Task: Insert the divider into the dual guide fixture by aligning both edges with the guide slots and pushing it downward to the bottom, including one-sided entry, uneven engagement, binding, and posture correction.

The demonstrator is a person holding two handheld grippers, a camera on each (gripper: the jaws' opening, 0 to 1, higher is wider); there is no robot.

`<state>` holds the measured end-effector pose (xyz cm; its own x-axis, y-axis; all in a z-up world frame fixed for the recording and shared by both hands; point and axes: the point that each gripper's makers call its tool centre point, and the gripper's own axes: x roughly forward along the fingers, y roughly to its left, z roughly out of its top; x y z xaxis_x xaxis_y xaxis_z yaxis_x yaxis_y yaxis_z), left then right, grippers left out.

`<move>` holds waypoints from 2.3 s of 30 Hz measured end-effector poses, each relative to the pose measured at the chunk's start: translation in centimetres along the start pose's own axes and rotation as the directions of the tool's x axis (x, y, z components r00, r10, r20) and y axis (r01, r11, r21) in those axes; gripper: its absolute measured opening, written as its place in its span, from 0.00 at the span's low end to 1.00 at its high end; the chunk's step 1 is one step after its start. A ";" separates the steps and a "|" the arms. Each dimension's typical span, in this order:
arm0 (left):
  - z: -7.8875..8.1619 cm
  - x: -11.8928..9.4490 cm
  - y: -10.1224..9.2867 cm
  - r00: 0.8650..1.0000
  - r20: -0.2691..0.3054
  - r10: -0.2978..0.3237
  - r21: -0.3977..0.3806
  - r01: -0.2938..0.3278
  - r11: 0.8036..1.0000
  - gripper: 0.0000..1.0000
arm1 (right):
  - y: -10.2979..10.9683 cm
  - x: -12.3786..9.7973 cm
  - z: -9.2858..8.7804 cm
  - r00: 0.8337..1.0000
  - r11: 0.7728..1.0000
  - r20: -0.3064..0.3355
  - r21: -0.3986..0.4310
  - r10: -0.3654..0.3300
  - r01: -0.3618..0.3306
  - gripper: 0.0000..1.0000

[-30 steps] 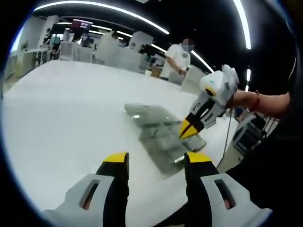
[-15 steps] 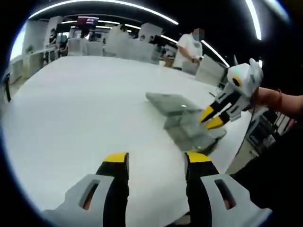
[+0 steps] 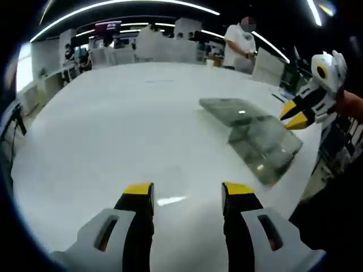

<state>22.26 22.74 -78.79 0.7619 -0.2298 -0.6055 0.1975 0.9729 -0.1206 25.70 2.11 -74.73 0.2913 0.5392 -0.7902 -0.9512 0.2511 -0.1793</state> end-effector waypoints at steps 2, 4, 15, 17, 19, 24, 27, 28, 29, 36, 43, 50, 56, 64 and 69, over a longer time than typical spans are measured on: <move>-0.2 0.3 0.6 0.999 -0.021 0.031 0.039 -0.031 0.999 0.46 | 0.0 -0.3 -0.1 1.000 1.000 0.008 0.019 0.000 0.000 0.08; -0.6 0.6 1.0 0.997 -0.052 0.062 0.050 -0.060 0.997 0.46 | 0.0 -0.5 -0.3 1.000 1.000 0.016 0.027 -0.003 0.003 0.08; -1.7 1.6 1.5 0.976 -0.161 0.147 0.084 -0.135 0.987 0.42 | -0.3 -1.9 -1.4 0.999 0.998 0.040 0.058 -0.028 0.026 0.07; -1.4 2.1 1.4 0.974 -0.163 0.157 0.049 -0.151 0.987 0.41 | -0.3 -2.0 -1.6 0.999 0.998 0.039 0.050 -0.038 0.036 0.06; -1.4 1.9 1.5 0.969 -0.182 0.167 0.051 -0.161 0.986 0.41 | -0.2 -2.1 -1.5 0.998 0.998 0.051 0.056 -0.039 0.036 0.06; -1.5 1.9 1.4 0.957 -0.238 0.168 0.042 -0.163 0.986 0.38 | -0.1 -2.0 -1.6 0.997 0.998 0.064 0.062 -0.031 0.027 0.05; -1.5 1.9 1.4 0.948 -0.271 0.165 0.050 -0.157 0.986 0.37 | 0.1 -1.9 -1.7 0.997 0.998 0.068 0.060 -0.024 0.020 0.05; -1.5 2.0 1.3 0.945 -0.287 0.158 0.054 -0.149 0.987 0.37 | 0.1 -2.0 -1.8 0.997 0.998 0.069 0.059 -0.025 0.021 0.05; -1.5 2.0 1.3 0.942 -0.299 0.154 0.060 -0.143 0.988 0.36 | 0.1 -2.1 -1.9 0.997 0.998 0.070 0.058 -0.024 0.020 0.05; -1.7 2.0 1.4 0.876 -0.468 0.117 0.119 -0.069 0.991 0.33 | 0.2 -2.4 -1.9 0.996 0.997 0.082 0.072 -0.035 0.029 0.05; -1.5 2.6 1.3 0.846 -0.522 0.105 0.168 -0.019 0.986 0.31 | 1.1 -2.8 -2.1 0.996 0.996 0.087 0.082 -0.037 0.030 0.04; -1.3 2.7 1.1 0.847 -0.524 0.088 0.191 0.016 0.981 0.32 | 1.4 -3.4 -2.8 0.996 0.995 0.074 0.098 -0.042 0.035 0.03; -1.4 2.7 0.8 0.819 -0.563 0.105 0.195 0.008 0.981 0.30 | 1.4 -3.9 -2.7 0.995 0.993 0.087 0.106 -0.056 0.047 0.03; -1.4 2.4 0.8 0.860 -0.500 0.102 0.196 -0.002 0.981 0.29 | 1.7 -3.8 -2.5 0.995 0.995 0.092 0.094 -0.046 0.037 0.02; -1.5 2.3 0.4 0.882 -0.461 0.094 0.202 0.002 0.979 0.29 | 1.6 -3.8 -1.9 0.994 0.996 0.103 0.083 -0.042 0.033 0.03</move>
<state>23.15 22.65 -81.41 0.4064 -0.0990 -0.9083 0.3195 0.9467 0.0398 22.90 -1.04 -73.14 0.3398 0.6082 -0.7173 -0.9292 0.3351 -0.1560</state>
